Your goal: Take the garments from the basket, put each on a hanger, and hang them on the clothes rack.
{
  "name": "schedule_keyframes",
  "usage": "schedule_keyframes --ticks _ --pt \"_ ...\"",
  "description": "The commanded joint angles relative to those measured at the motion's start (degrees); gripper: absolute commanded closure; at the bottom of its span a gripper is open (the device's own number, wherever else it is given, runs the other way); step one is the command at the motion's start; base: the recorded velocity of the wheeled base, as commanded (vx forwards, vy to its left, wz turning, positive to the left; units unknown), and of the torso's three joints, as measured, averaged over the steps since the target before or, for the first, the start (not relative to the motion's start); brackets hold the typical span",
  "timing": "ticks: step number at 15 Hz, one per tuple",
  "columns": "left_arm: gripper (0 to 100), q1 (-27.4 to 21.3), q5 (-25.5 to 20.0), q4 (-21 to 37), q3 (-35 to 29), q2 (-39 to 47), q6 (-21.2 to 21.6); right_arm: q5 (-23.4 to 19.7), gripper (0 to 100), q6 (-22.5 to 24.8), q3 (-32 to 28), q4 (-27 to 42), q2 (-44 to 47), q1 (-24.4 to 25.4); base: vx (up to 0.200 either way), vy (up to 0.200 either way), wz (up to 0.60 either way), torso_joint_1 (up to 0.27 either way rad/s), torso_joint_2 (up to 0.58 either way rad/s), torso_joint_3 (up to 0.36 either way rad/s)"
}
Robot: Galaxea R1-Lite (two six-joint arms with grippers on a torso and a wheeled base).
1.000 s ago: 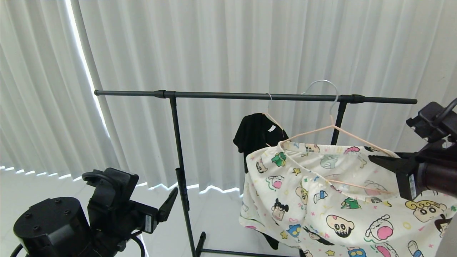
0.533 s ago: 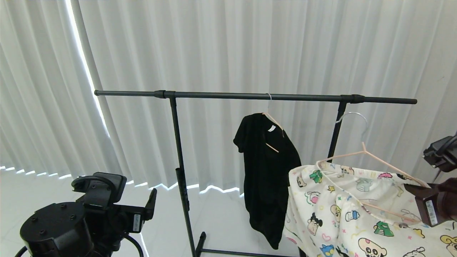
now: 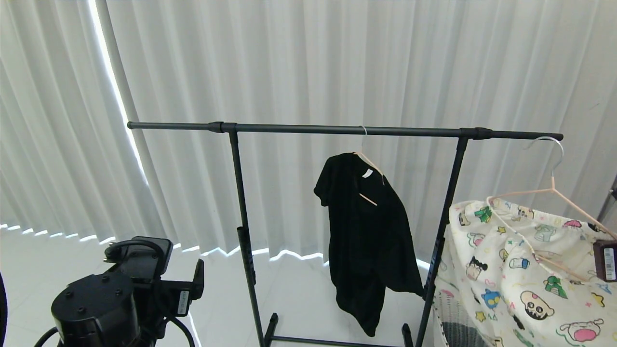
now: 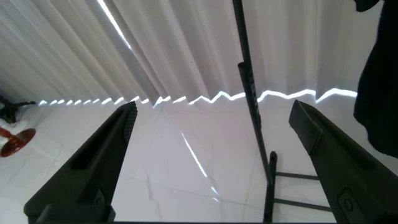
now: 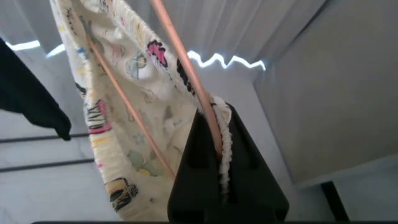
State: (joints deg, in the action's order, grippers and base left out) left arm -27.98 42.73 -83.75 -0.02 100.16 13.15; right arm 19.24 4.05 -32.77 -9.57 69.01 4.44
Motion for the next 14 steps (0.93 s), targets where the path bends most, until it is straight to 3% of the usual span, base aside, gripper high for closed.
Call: schedule_keyframes --ticks 1,3,7,14 --pt "0 -0.06 2.54 -0.01 -0.06 1.88 -0.23 0.01 100 -0.27 -3.09 -0.8 3.76 -0.13 0.0 0.0 0.0 0.0 0.0 0.0" --pt "0 -0.06 3.15 -0.01 -0.5 1.88 -0.23 -0.08 100 -0.44 -5.82 -1.5 5.61 0.13 0.0 0.0 0.0 0.0 0.0 0.0" --pt "0 -0.15 3.15 -0.01 -0.94 1.8 -0.23 -0.08 100 -0.36 -9.07 -5.9 9.56 1.36 0.2 0.0 0.0 -0.007 0.0 0.002" --pt "0 -0.24 2.98 -0.27 -0.94 1.71 -0.23 0.01 100 -0.44 -10.39 -5.99 12.11 5.23 0.2 0.0 0.0 0.007 0.0 0.0"
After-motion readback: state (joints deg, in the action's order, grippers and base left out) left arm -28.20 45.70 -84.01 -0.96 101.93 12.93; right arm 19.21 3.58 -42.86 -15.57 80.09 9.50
